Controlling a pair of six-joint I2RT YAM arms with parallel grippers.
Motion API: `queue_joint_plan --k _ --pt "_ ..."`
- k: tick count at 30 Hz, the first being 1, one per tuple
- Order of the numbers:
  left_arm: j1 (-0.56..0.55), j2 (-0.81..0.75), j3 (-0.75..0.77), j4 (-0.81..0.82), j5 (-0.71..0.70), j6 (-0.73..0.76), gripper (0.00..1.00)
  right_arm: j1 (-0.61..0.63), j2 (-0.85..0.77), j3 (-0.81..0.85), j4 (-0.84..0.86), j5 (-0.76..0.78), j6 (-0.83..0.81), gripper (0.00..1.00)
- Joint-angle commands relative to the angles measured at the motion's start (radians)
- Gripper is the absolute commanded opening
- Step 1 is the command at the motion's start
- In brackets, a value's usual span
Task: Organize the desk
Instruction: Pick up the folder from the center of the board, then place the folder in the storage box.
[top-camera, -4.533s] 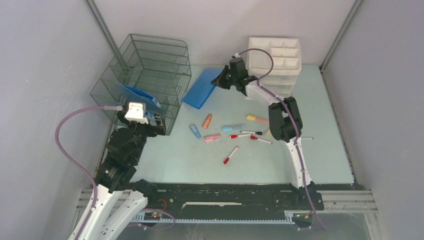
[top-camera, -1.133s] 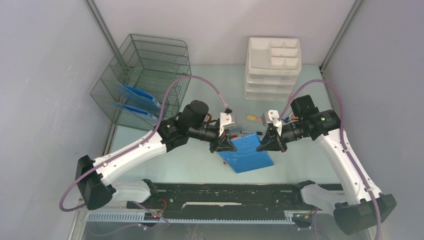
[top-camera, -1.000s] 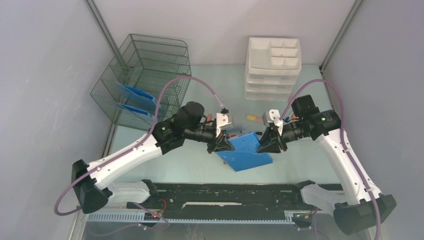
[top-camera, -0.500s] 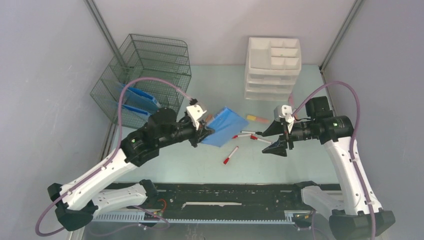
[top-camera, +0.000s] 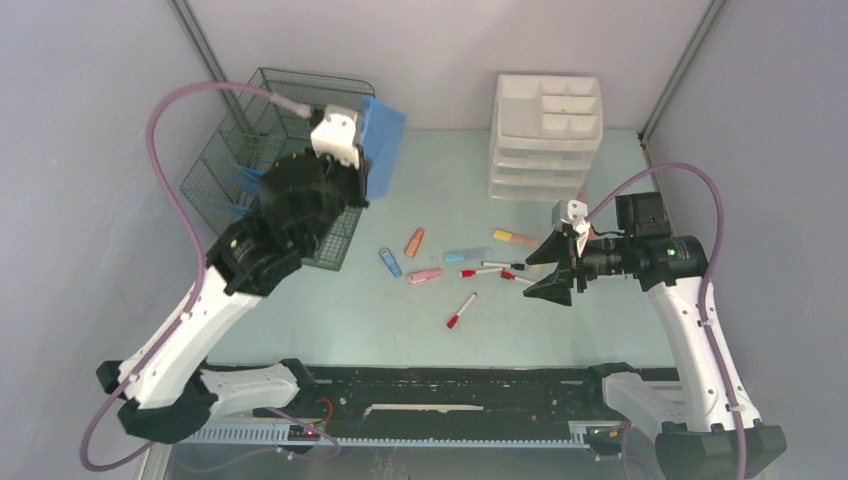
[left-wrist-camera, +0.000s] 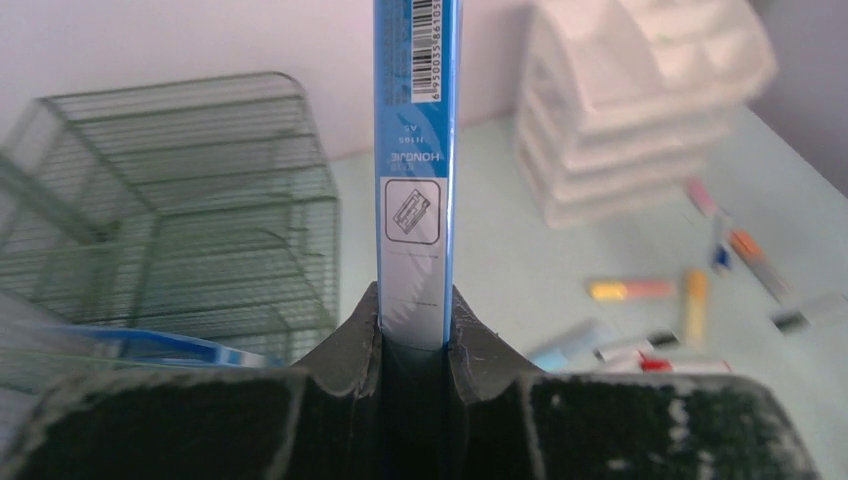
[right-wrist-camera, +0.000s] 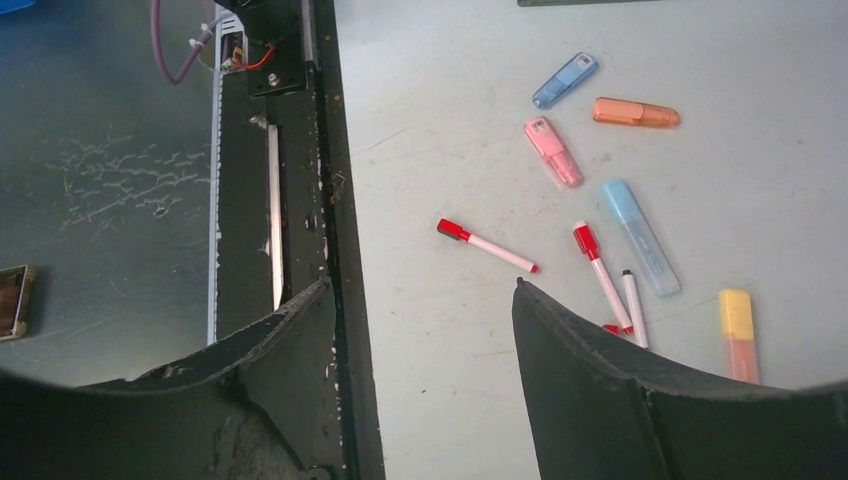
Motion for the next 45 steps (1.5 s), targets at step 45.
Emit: queue_joint_plan --k 45 --pt "0.461 1.024 0.449 0.661 -0.59 0.966 0.0 0.033 -0.024 -0.019 0.07 0.033 0.061 0.74"
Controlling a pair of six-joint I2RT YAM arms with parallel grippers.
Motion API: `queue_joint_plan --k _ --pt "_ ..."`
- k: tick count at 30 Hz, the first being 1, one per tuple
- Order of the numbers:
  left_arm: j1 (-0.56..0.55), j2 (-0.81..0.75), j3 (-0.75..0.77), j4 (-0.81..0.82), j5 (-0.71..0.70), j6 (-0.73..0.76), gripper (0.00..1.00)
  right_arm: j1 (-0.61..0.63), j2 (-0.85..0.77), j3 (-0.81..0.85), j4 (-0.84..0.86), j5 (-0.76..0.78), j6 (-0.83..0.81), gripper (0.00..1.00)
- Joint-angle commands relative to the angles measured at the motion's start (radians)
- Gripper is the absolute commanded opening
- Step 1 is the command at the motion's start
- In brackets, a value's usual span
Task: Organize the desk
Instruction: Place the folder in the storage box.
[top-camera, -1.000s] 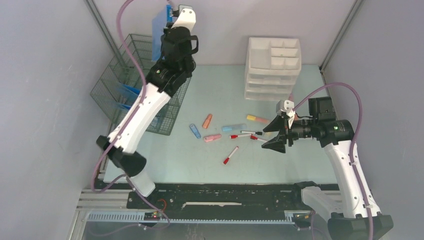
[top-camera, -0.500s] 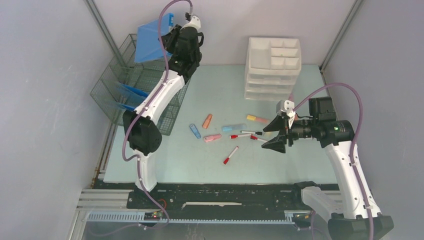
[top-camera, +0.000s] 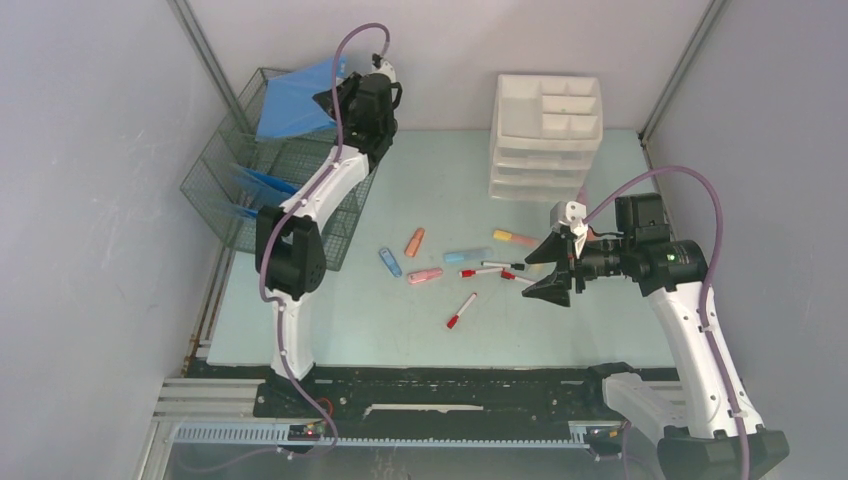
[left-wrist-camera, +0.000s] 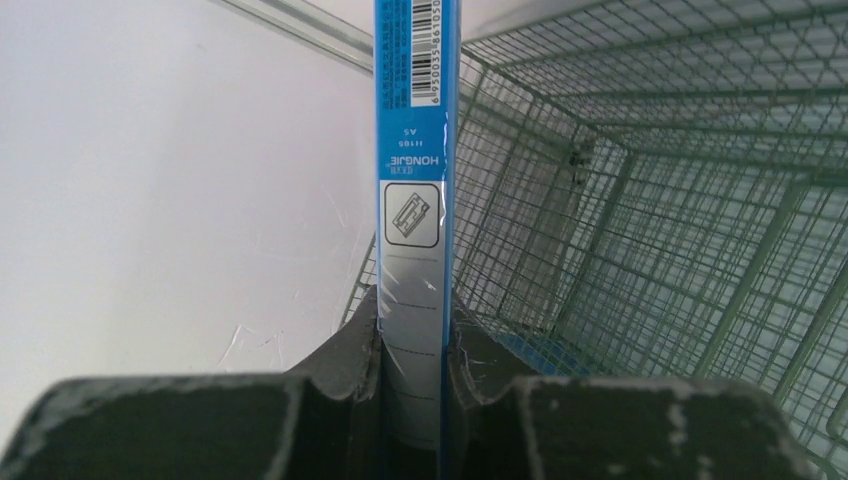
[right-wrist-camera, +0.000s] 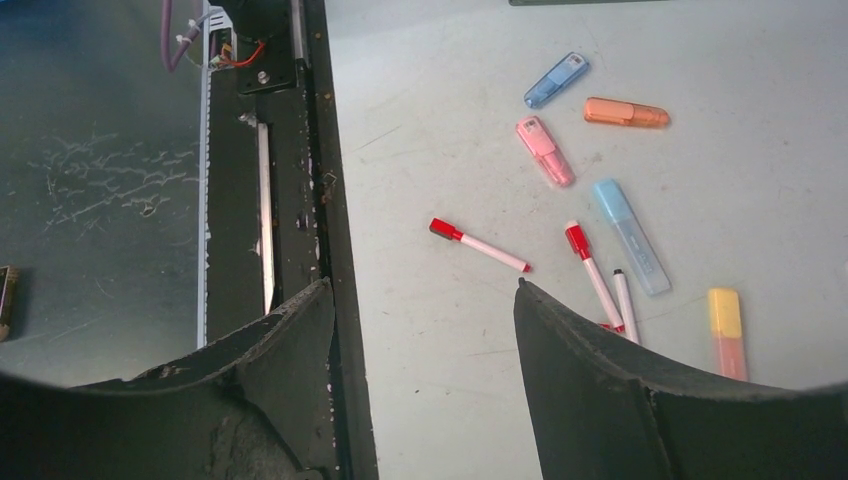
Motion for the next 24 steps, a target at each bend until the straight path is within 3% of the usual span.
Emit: queue_joint_plan --k 1,9,16,24 --pt "0.019 0.018 -0.019 0.049 0.011 0.031 0.0 0.005 0.002 -0.003 0.014 0.001 0.011 0.74" --pt "0.034 0.061 -0.014 0.049 0.015 0.016 0.03 0.006 0.001 -0.011 0.033 0.002 0.023 0.74" --pt "0.033 0.069 -0.004 0.058 0.008 -0.003 0.66 0.006 0.002 -0.01 0.034 0.003 0.022 0.74" --pt "-0.017 0.017 0.05 0.03 -0.006 -0.047 0.97 0.008 0.005 -0.012 0.033 0.005 0.022 0.74"
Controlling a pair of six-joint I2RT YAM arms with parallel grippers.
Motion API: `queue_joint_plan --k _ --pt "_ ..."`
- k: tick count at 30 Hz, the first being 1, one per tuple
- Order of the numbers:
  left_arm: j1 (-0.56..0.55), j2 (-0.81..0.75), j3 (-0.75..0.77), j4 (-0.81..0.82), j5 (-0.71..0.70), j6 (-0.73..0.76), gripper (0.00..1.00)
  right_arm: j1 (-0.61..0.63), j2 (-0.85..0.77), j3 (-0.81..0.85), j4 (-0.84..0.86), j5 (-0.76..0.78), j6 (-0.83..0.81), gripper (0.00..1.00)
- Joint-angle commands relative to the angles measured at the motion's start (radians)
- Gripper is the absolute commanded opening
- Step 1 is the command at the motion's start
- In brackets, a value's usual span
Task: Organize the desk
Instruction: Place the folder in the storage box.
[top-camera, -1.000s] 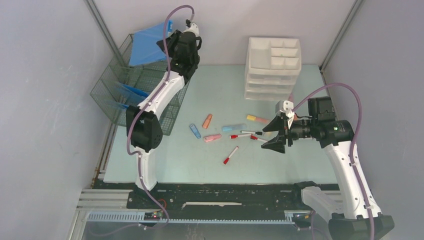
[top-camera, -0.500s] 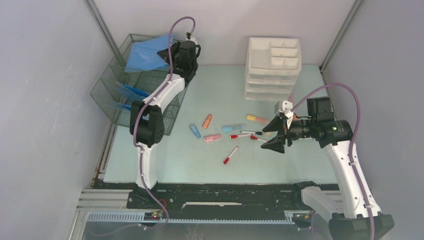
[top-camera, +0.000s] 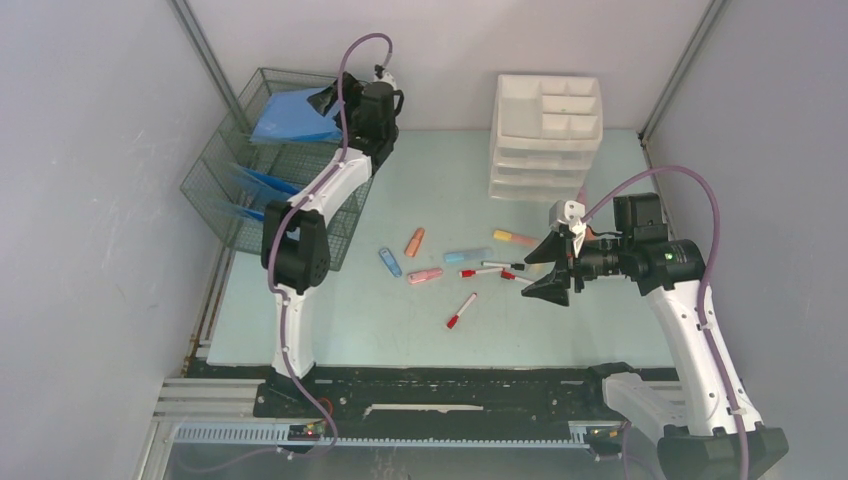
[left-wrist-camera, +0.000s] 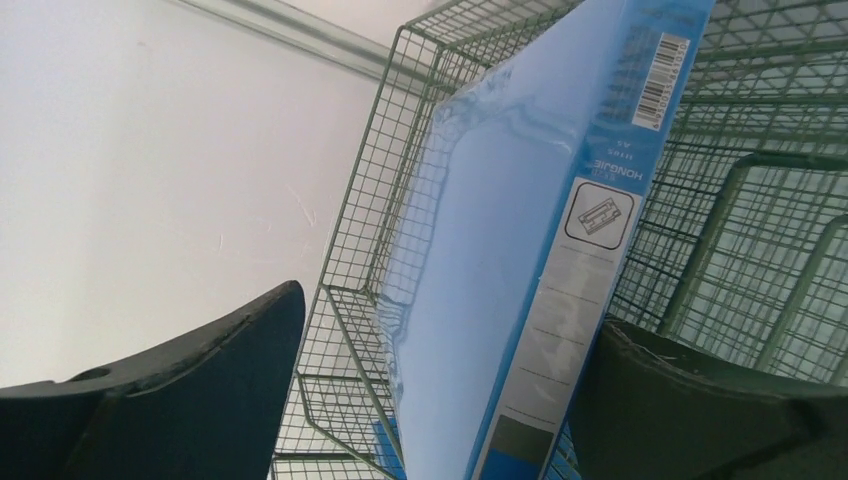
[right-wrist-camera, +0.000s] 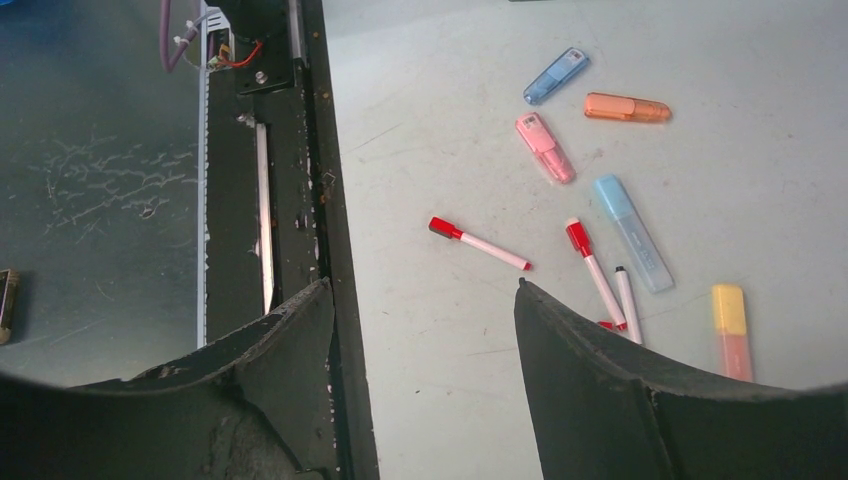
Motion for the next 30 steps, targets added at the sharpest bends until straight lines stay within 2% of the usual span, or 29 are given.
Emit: queue_joint_plan --k 1,4,8,11,14,18,22,24,28,30 --pt "-0.05 -0.066 0.093 -0.012 -0.018 -0.063 0.99 0.008 0.0 0.0 0.014 -0.001 0.007 0.74" --pt "-0.091 -0.099 0.152 -0.197 0.041 -0.159 1.0 0.008 -0.002 0.0 0.015 0.001 0.007 0.74" --pt "-0.109 -0.156 0.185 -0.43 0.195 -0.336 1.0 0.006 -0.006 0.0 0.016 0.002 0.007 0.74" --pt "-0.1 -0.181 0.175 -0.49 0.242 -0.412 1.0 0.006 -0.009 0.0 0.015 0.001 0.007 0.74" --pt "-0.086 -0.174 0.176 -0.511 0.23 -0.425 0.98 0.006 -0.01 0.001 0.015 -0.002 0.006 0.74" --pt "-0.046 -0.107 0.203 -0.528 0.148 -0.409 0.83 0.003 -0.017 0.001 0.014 -0.006 0.005 0.74" --pt "-0.024 -0.09 0.127 -0.442 0.064 -0.37 0.63 -0.003 -0.021 0.001 0.013 -0.011 0.005 0.75" --pt "-0.021 -0.086 0.081 -0.345 0.002 -0.313 0.53 -0.004 -0.022 0.0 0.011 -0.013 0.004 0.75" --pt "-0.013 -0.086 -0.036 -0.078 -0.069 -0.143 0.41 -0.004 -0.023 0.001 0.012 -0.014 0.002 0.74" --pt "0.0 -0.068 -0.043 -0.011 -0.078 -0.103 0.4 -0.006 -0.024 0.001 0.011 -0.014 0.002 0.74"
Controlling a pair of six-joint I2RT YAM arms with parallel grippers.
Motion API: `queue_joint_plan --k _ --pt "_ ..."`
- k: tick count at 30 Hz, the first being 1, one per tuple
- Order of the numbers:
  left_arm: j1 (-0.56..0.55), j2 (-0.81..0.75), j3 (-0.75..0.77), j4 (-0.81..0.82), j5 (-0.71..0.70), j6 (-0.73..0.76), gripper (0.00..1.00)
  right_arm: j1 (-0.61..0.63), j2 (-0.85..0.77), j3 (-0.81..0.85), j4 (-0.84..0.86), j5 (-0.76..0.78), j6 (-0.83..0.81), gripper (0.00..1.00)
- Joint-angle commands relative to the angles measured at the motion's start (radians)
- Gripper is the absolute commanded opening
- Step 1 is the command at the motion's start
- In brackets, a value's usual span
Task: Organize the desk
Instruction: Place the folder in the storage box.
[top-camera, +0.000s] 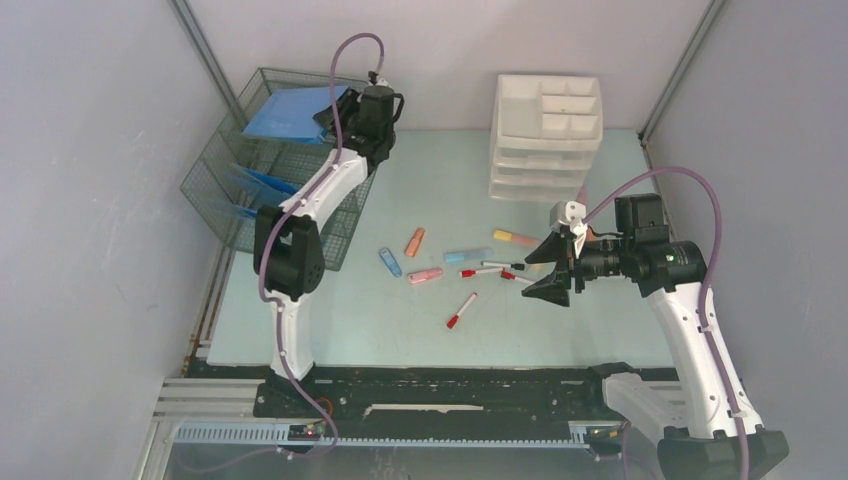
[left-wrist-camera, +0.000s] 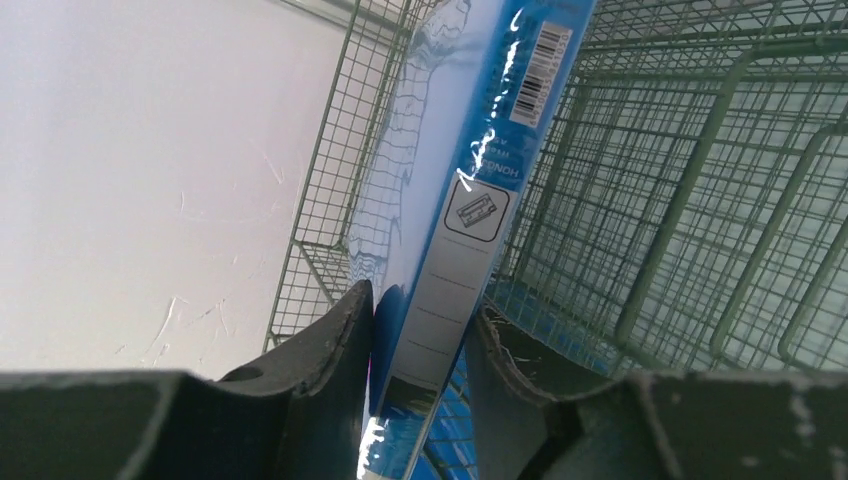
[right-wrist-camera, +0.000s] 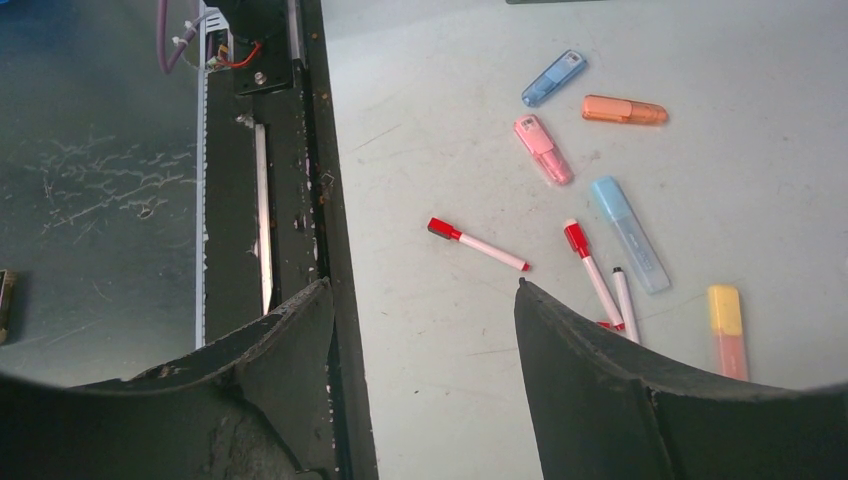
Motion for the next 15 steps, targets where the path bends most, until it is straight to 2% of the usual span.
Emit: queue_joint_plan --k 1,2,3,5,7,9,12,15 --pt "0.016 0.03 -0.021 0.274 -0.092 0.146 0.41 -0.006 -0.016 0.001 0.011 -0.014 0.002 0.75" --pt "0.021 0.04 -0.018 0.273 -0.092 0.146 0.42 -0.006 -0.016 0.001 0.012 -0.014 0.002 0.75" --pt "0.023 0.044 -0.018 0.272 -0.088 0.144 0.48 -0.008 -0.018 0.001 0.01 -0.014 0.002 0.75" --pt "0.019 0.042 -0.008 0.237 -0.069 0.111 0.63 -0.011 -0.017 0.001 0.009 -0.015 0.002 0.75" --pt "0.016 0.031 0.03 0.091 -0.012 0.016 0.79 -0.011 -0.018 0.0 0.01 -0.016 0.002 0.75" --pt "0.016 0.016 0.078 -0.043 0.059 -0.084 0.9 -0.011 -0.016 0.001 0.009 -0.017 0.002 0.75" --pt "0.021 0.004 0.133 -0.183 0.16 -0.178 0.98 -0.011 -0.014 0.001 0.01 -0.014 0.002 0.75" --pt "0.035 0.011 0.217 -0.316 0.258 -0.268 1.0 -0.013 -0.013 0.001 0.009 -0.013 0.002 0.75"
